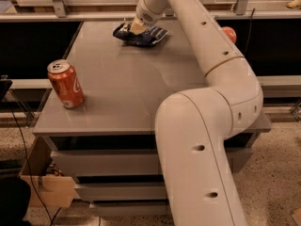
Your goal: Pick blue chip bag
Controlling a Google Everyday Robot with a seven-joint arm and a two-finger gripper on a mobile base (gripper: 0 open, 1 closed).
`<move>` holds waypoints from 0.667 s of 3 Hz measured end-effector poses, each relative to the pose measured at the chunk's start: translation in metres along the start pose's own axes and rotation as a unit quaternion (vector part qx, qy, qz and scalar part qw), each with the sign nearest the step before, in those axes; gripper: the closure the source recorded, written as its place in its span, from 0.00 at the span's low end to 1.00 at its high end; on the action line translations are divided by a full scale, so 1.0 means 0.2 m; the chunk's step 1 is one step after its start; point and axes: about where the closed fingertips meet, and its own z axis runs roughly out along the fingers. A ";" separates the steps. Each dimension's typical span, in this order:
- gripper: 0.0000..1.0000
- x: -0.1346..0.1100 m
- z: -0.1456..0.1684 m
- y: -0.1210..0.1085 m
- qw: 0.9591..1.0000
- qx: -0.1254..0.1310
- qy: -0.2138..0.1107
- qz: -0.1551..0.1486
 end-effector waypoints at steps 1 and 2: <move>0.13 0.00 0.00 0.00 1.000 -0.003 -0.001 0.000; 0.00 0.00 0.01 0.01 1.000 -0.006 -0.002 0.001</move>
Offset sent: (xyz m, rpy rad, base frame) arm 0.0003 -0.0040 0.0070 0.0091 0.0019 0.0024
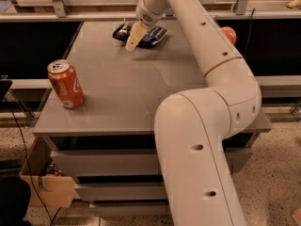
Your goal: Pick blue chip bag
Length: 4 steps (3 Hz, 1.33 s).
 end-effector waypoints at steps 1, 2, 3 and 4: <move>0.00 0.01 0.03 0.01 1.000 -0.004 0.001 0.002; 0.00 0.02 0.07 0.02 1.000 -0.013 0.003 0.006; 0.17 0.04 0.10 0.03 1.000 -0.018 0.004 0.010; 0.40 0.04 0.11 0.03 1.000 -0.020 0.004 0.010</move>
Offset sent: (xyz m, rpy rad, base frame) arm 0.0120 0.0015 -0.0125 0.0047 0.0428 0.0001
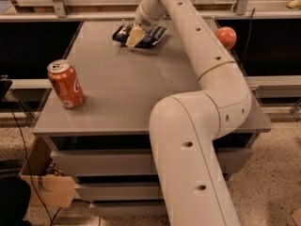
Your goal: Pick blue chip bag
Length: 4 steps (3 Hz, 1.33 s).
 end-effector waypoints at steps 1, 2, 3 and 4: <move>0.63 0.00 0.00 0.00 1.000 -0.002 0.000 -0.001; 0.87 0.00 0.00 0.00 1.000 -0.003 0.000 -0.004; 1.00 0.00 -0.02 -0.02 1.000 0.001 0.000 -0.005; 1.00 -0.01 -0.11 -0.07 1.000 0.023 0.000 -0.014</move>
Offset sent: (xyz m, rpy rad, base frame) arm 0.0090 -0.0078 0.0148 -0.0017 -0.0103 0.0086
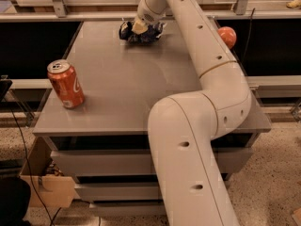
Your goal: Pick blue chip bag
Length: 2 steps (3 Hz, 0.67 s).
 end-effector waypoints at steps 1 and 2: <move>1.00 -0.04 -0.14 -0.10 0.999 0.037 -0.001 -0.015; 1.00 -0.07 -0.29 -0.18 0.997 0.070 -0.001 -0.032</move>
Offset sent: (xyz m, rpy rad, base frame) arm -0.0013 -0.0475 0.1171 -0.0480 -0.2519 -0.0473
